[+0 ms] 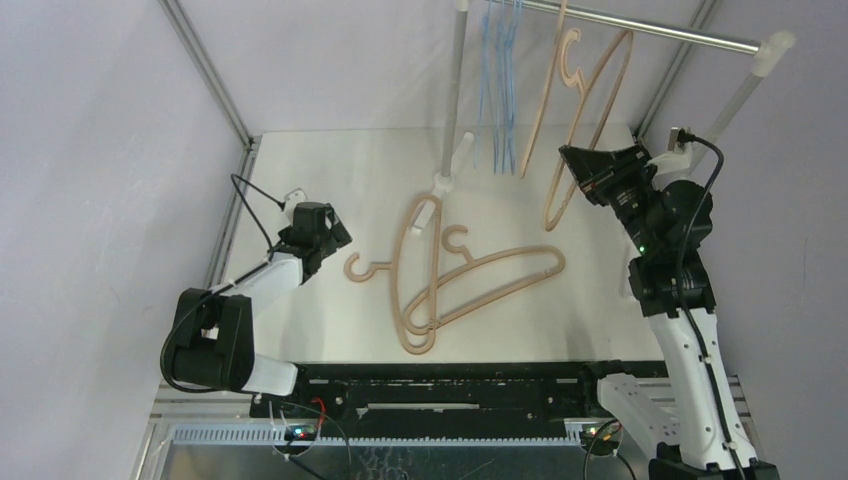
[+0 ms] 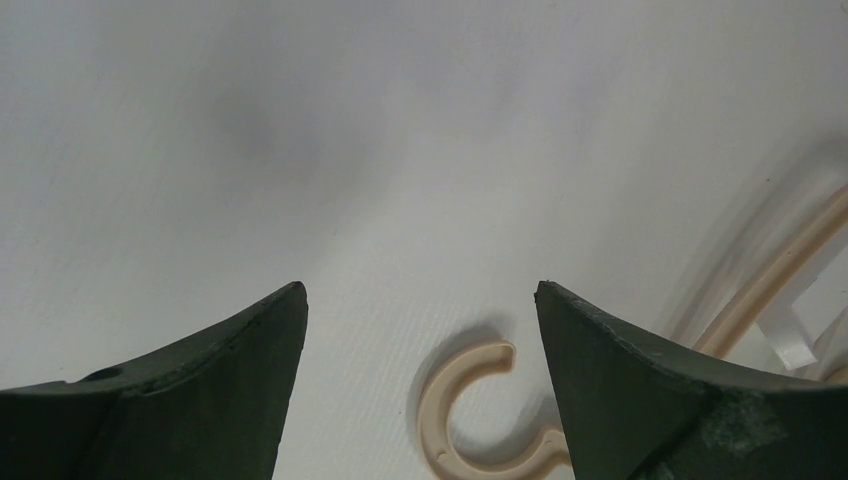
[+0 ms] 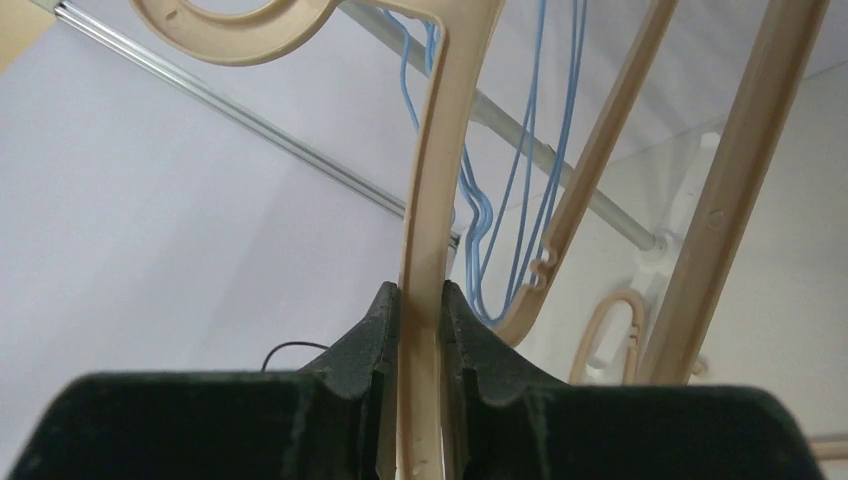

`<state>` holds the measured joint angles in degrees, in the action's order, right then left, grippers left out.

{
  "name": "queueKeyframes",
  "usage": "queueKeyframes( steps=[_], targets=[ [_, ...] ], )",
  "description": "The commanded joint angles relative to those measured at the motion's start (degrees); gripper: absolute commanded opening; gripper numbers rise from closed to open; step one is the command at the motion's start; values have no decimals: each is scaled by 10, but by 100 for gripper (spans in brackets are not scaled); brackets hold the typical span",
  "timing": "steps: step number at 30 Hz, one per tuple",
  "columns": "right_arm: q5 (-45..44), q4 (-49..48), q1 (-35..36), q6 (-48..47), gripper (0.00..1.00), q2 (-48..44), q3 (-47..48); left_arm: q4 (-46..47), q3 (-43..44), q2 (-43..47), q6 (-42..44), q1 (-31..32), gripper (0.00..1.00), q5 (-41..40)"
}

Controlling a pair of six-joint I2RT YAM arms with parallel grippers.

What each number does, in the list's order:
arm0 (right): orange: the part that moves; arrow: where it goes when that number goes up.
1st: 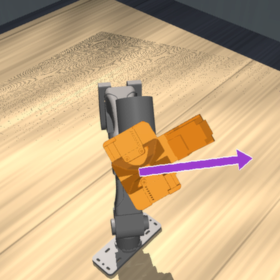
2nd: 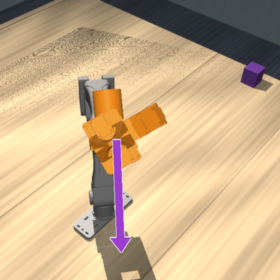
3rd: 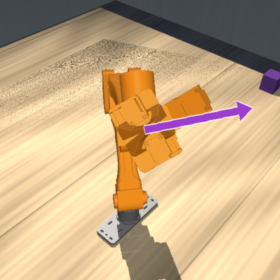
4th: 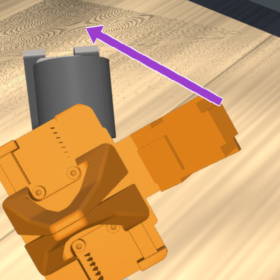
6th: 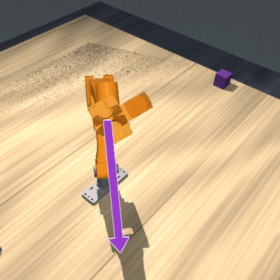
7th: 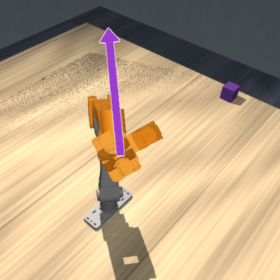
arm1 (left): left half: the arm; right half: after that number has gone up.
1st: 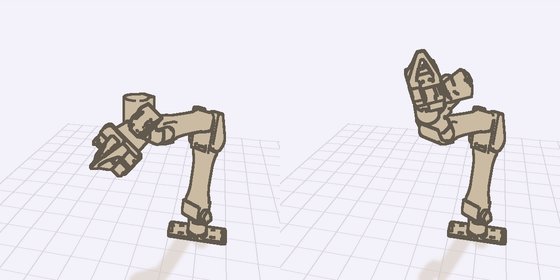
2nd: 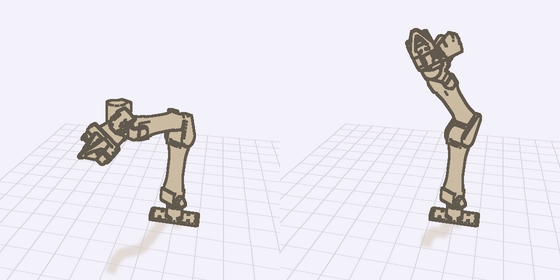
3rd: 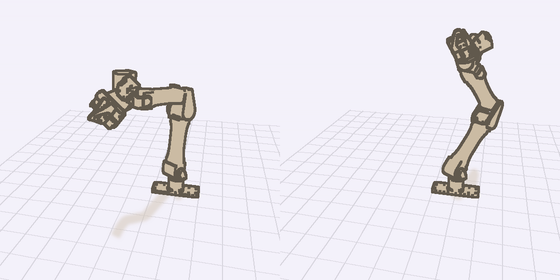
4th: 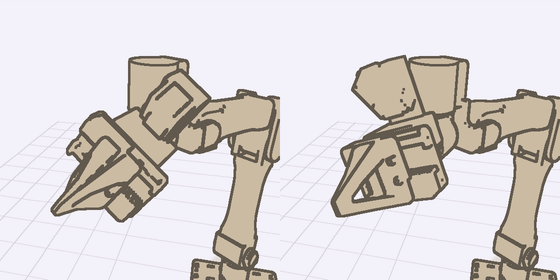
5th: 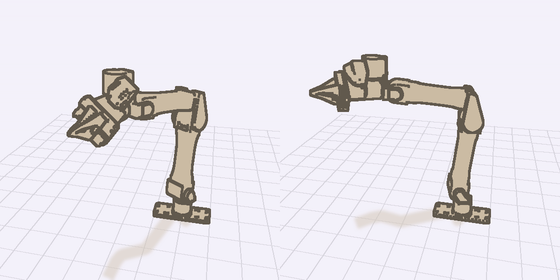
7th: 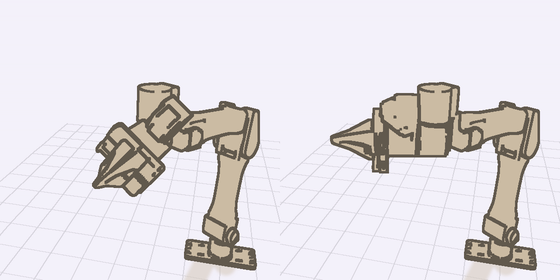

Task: Organize the hangers

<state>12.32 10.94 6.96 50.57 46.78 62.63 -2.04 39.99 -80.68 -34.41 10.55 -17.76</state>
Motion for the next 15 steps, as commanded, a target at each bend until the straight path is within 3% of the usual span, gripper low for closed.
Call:
queueKeyframes(
  steps=[1,7,15],
  targets=[
    [79,-108,-43,41,14,16,26,2,29,16,16,4,89,-18],
    [141,-183,-103,92,14,71,28,0,34,5,19,3,89,-23],
    [169,-266,-128,124,14,153,33,0,41,-21,23,3,89,-30]
  ],
)
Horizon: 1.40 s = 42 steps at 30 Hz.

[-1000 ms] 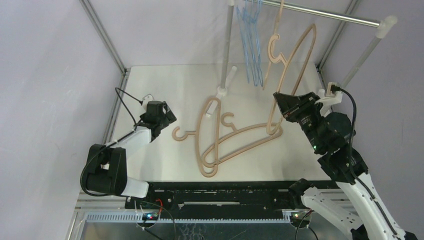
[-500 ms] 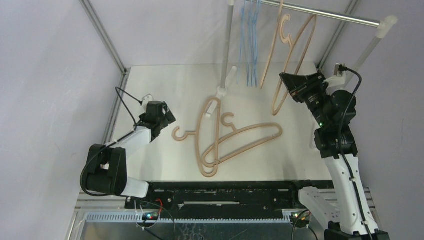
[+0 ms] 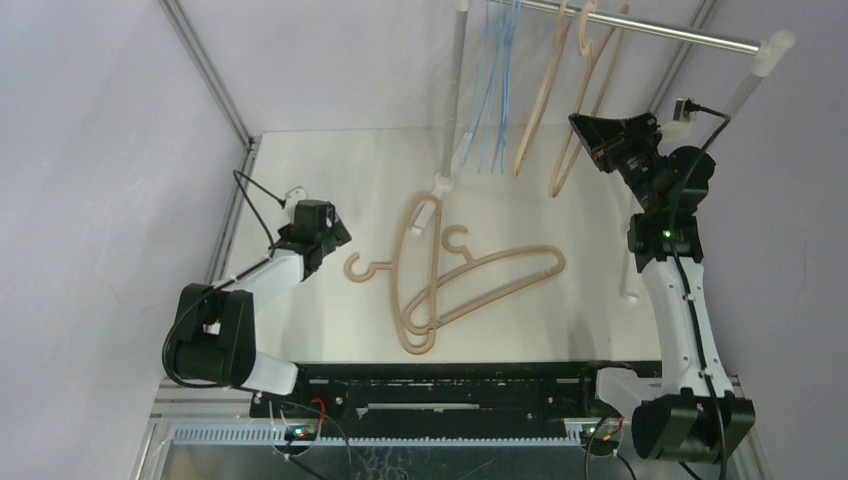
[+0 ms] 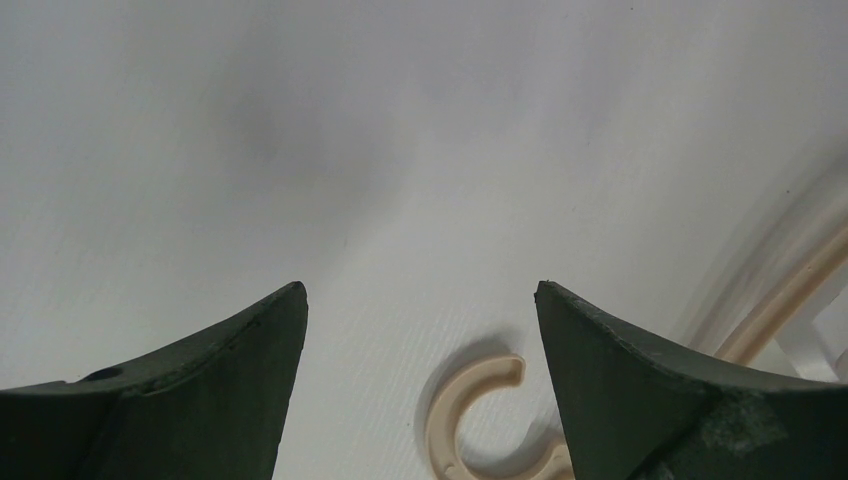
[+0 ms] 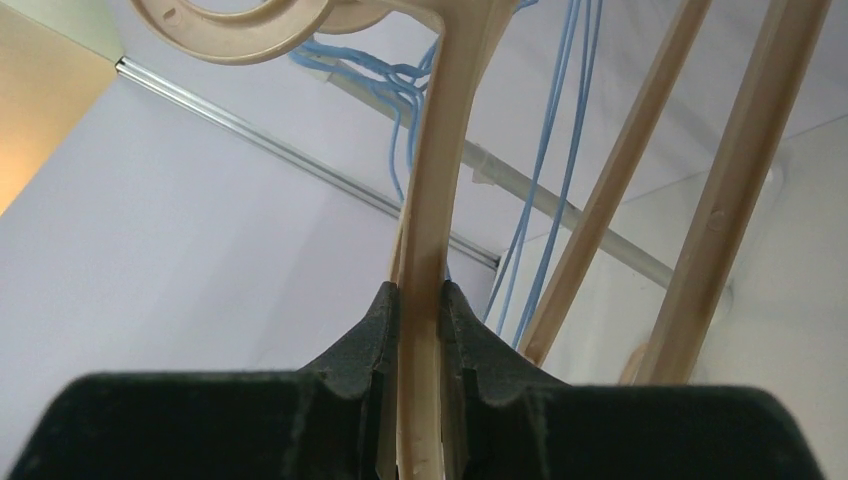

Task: Organize the hangers

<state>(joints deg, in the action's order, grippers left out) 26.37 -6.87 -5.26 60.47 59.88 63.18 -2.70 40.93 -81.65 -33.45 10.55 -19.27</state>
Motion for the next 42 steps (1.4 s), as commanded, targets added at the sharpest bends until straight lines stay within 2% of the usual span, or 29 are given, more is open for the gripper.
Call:
queueKeyframes(
  steps=[1,8,18,32,42],
  targets=[
    [29,-98,-6,26,14,31,27,7,32,-13,14,3,89,-16],
    [29,-154,-13,35,13,82,28,7,34,-24,18,3,89,-21],
    [38,-167,-11,33,13,162,48,4,45,-42,20,3,89,-18],
    [10,-78,109,-47,13,257,145,3,45,-43,20,3,89,-19],
    [18,-27,150,-79,13,311,208,4,45,-43,19,3,89,-17]
  ],
)
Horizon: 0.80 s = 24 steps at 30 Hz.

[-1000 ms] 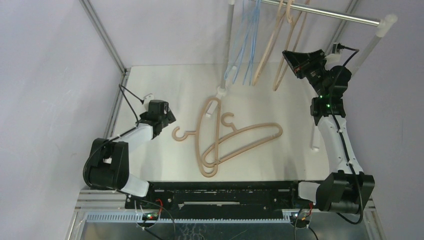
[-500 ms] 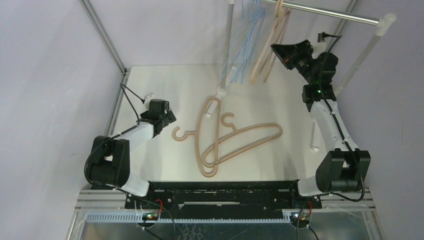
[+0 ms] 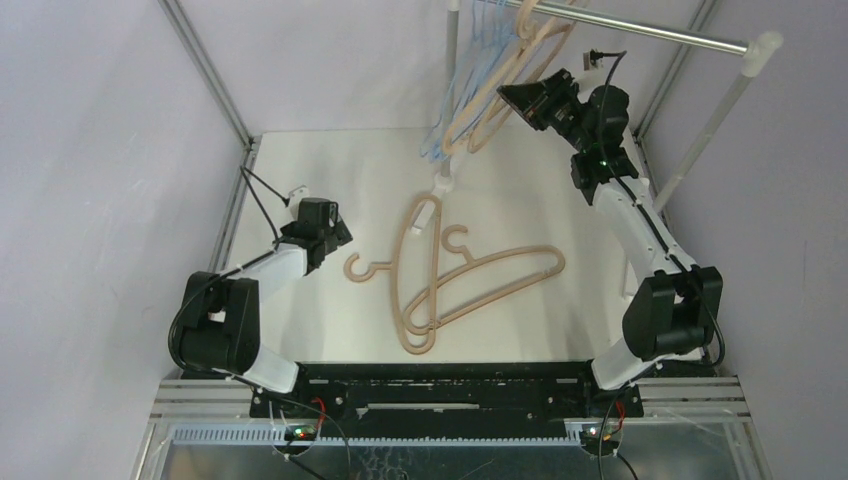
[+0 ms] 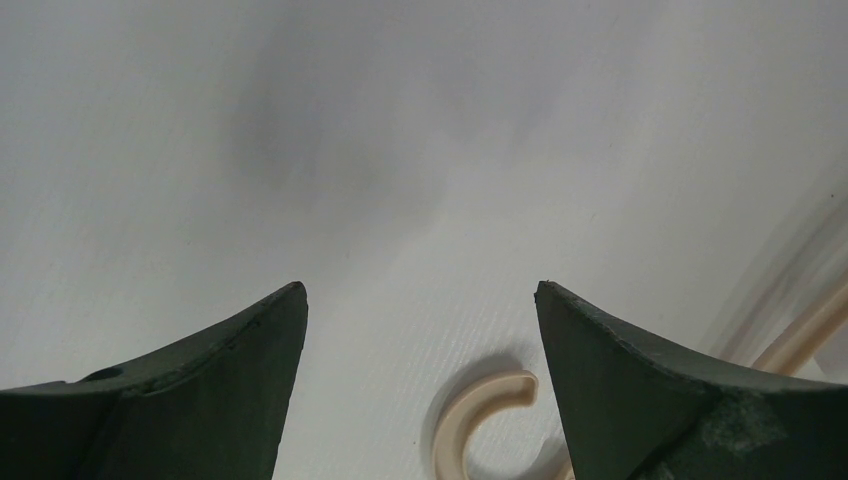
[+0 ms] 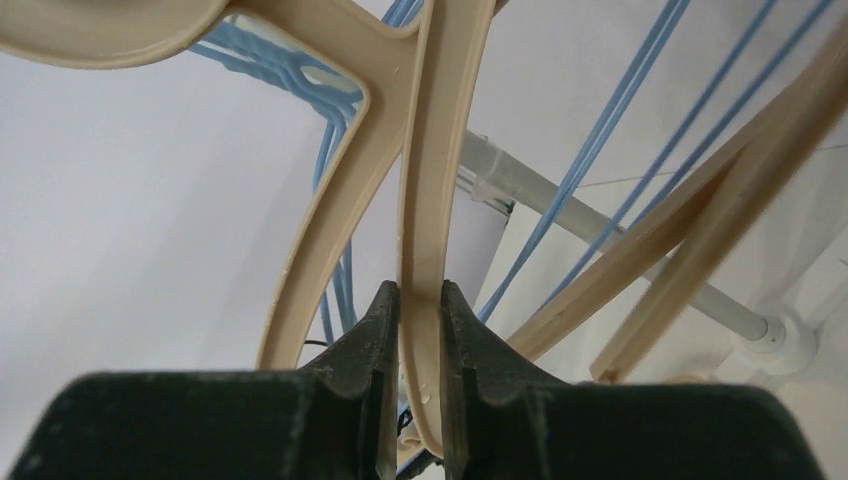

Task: Organize the hangers

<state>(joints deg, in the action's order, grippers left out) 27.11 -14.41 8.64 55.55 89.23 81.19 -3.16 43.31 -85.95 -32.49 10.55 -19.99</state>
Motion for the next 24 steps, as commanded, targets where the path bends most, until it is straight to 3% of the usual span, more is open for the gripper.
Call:
queueKeyframes(
  steps=[1,13,24],
  targets=[
    [11,51,10,-31,13,17,30,9,21,0,8,3,89,-10],
    [-29,83,-1,-60,54,-44,-17,9,25,-5,9,3,89,-9],
    [-103,158,5,-136,65,-184,-87,9,26,-6,10,3,89,-11]
  ],
)
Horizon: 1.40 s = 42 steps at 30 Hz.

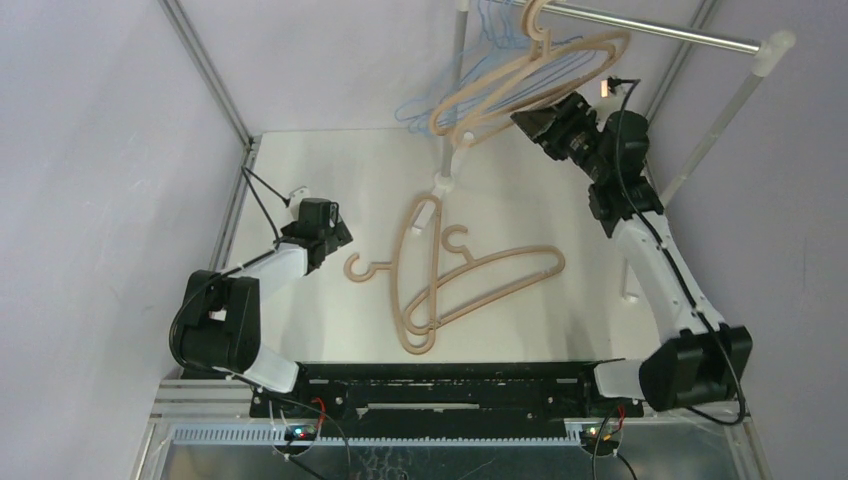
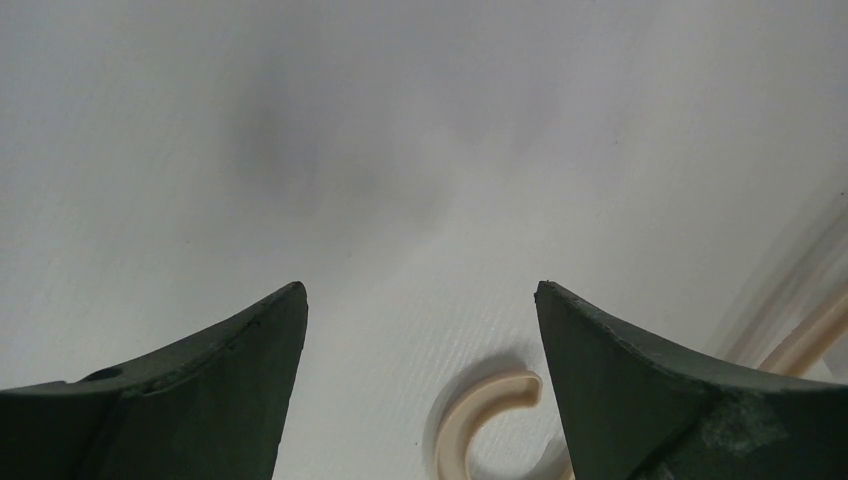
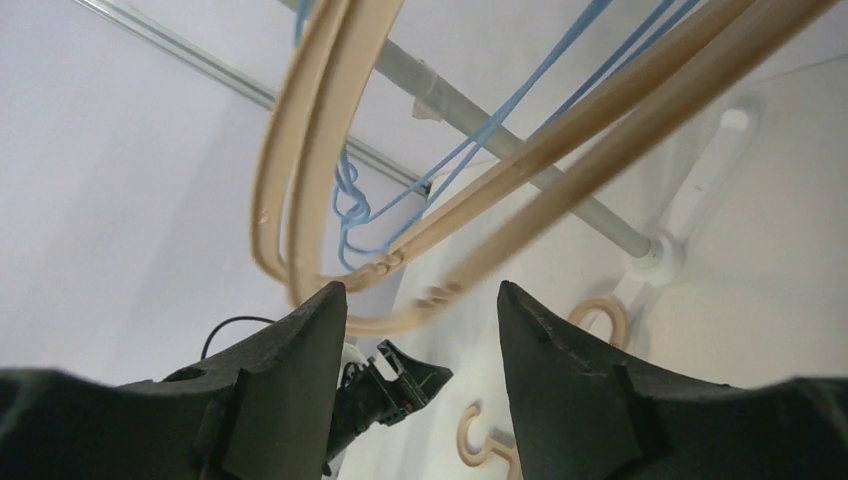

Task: Organize the hangers

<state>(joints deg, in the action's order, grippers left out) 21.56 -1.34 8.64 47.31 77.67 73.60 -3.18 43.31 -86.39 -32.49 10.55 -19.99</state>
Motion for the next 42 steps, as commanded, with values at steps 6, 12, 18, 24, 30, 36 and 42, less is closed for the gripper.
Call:
queueKeyframes(
  steps=[6,12,18,24,30,36,42],
  targets=[
    [-125,98,27,-121,67,-155,-47,10,24,0,11,4,89,-11],
    [-186,192,83,-183,67,-196,-72,10,24,-1,11,4,89,-11],
    [-250,246,199,-220,67,-224,-139,10,24,-1,11,4,89,-10],
    [-309,256,376,-220,65,-177,-194,10,23,0,10,4,89,-10],
    [-290,212,496,-233,64,-39,-174,10,23,-1,9,4,89,-11],
    [-258,182,517,-249,63,112,-99,11,18,4,6,4,89,-16],
    [-293,184,524,-251,62,216,-14,13,14,6,6,3,90,-13]
  ],
)
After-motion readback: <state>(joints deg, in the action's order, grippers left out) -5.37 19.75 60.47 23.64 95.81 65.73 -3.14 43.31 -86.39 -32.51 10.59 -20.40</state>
